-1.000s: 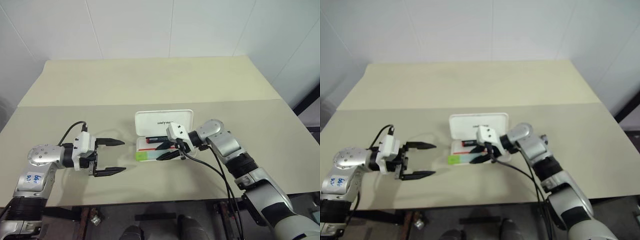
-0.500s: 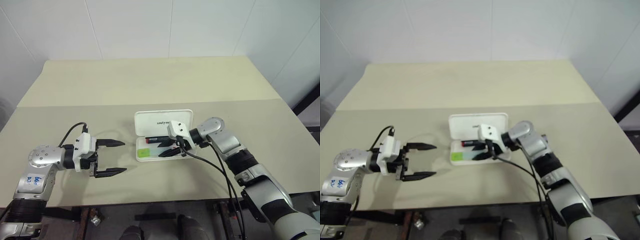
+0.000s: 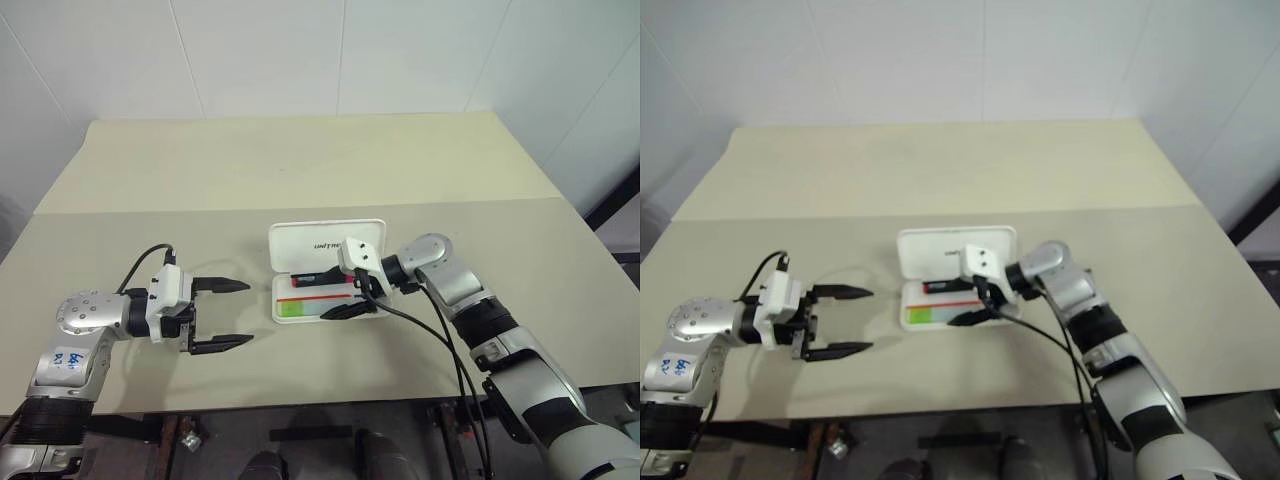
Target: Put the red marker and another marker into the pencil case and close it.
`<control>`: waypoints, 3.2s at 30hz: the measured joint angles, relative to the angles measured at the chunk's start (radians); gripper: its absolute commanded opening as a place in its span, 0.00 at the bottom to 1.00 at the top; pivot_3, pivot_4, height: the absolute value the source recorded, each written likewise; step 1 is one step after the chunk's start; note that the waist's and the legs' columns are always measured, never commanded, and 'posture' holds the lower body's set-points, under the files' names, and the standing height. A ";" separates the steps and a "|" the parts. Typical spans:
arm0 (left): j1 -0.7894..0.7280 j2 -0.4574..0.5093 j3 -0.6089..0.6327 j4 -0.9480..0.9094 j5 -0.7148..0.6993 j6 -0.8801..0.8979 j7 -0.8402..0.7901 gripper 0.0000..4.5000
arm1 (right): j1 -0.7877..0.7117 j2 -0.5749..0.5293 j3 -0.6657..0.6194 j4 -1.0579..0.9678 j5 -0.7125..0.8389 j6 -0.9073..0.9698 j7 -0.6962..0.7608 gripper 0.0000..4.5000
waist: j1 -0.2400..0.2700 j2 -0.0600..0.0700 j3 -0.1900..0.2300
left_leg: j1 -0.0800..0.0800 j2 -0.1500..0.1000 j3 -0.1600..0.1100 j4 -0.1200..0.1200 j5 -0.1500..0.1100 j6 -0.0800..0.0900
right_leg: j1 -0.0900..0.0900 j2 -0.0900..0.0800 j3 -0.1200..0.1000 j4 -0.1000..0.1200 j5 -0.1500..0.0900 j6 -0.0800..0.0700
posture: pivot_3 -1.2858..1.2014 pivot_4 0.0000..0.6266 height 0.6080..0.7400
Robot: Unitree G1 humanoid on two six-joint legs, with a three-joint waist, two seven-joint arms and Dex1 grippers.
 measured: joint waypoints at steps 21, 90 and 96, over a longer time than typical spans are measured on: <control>-0.090 -0.081 -0.084 -0.002 0.001 0.025 0.005 1.00 | 0.332 -0.214 -0.260 -0.635 0.284 0.400 -0.095 1.00 | 0.008 0.000 0.000 | -0.001 0.000 -0.001 0.000 -0.001 -0.001 | 0.001 0.000 -0.001 -0.003 0.000 0.000 | 0.52 0.24 1.00; -0.217 -0.186 -0.168 -0.002 0.016 0.042 0.006 1.00 | 0.534 -0.055 -0.623 -0.383 0.219 0.412 -1.009 0.15 | 0.003 0.000 0.000 | 0.002 0.000 0.000 0.001 0.000 0.000 | 0.003 0.001 0.001 -0.005 0.000 0.001 | 0.52 0.24 1.00; -0.217 -0.186 -0.168 -0.002 0.016 0.041 0.007 1.00 | 0.534 -0.085 -0.596 -0.383 0.217 0.411 -0.959 0.09 | 0.003 0.000 0.000 | 0.002 0.000 0.000 0.001 0.000 0.000 | 0.003 0.001 0.001 -0.005 0.000 0.001 | 0.52 0.24 1.00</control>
